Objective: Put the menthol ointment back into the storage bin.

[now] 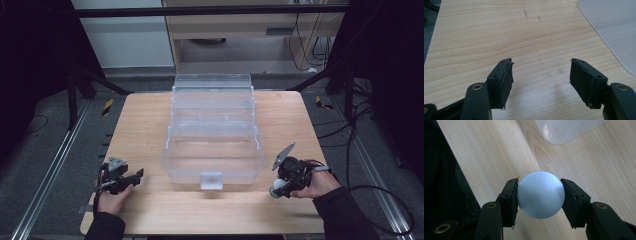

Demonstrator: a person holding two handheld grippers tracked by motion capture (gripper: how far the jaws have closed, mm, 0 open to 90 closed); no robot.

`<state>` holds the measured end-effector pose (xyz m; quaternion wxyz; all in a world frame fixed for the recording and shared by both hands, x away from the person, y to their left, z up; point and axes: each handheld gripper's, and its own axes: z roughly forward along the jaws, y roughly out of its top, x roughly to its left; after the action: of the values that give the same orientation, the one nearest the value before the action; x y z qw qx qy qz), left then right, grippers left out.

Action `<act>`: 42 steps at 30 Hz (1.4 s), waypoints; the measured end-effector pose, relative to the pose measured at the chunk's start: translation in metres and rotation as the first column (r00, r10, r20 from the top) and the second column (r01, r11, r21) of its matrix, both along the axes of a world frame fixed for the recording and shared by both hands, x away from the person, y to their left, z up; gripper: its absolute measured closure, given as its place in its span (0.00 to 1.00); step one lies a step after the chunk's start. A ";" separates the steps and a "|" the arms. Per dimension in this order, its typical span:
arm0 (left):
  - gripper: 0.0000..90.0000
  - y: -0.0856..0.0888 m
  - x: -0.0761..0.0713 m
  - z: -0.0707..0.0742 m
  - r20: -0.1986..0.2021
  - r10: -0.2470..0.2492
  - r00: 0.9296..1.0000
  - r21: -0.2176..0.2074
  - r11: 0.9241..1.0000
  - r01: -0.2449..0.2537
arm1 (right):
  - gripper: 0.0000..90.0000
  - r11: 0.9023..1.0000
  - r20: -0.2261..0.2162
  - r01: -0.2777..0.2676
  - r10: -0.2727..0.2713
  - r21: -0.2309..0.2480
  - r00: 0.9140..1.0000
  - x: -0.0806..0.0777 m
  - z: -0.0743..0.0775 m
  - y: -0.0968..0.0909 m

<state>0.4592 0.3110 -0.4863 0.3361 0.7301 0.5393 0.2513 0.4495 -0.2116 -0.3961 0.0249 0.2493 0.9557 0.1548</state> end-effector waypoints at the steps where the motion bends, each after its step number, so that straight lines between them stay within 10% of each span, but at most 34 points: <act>1: 0.38 0.000 0.000 0.000 -0.001 -0.001 1.000 0.001 1.000 0.001 | 0.56 1.000 0.001 0.002 -0.002 0.002 1.000 0.000 0.002 0.000; 42: 0.39 0.001 0.001 0.000 -0.007 -0.004 1.000 -0.003 1.000 0.004 | 0.56 0.995 0.039 -0.001 -0.003 0.102 0.999 0.035 0.087 0.024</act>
<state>0.4598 0.3118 -0.4866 0.3356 0.7317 0.5393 0.2471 0.4842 -0.1874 -0.3092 0.0309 0.2475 0.9457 0.2083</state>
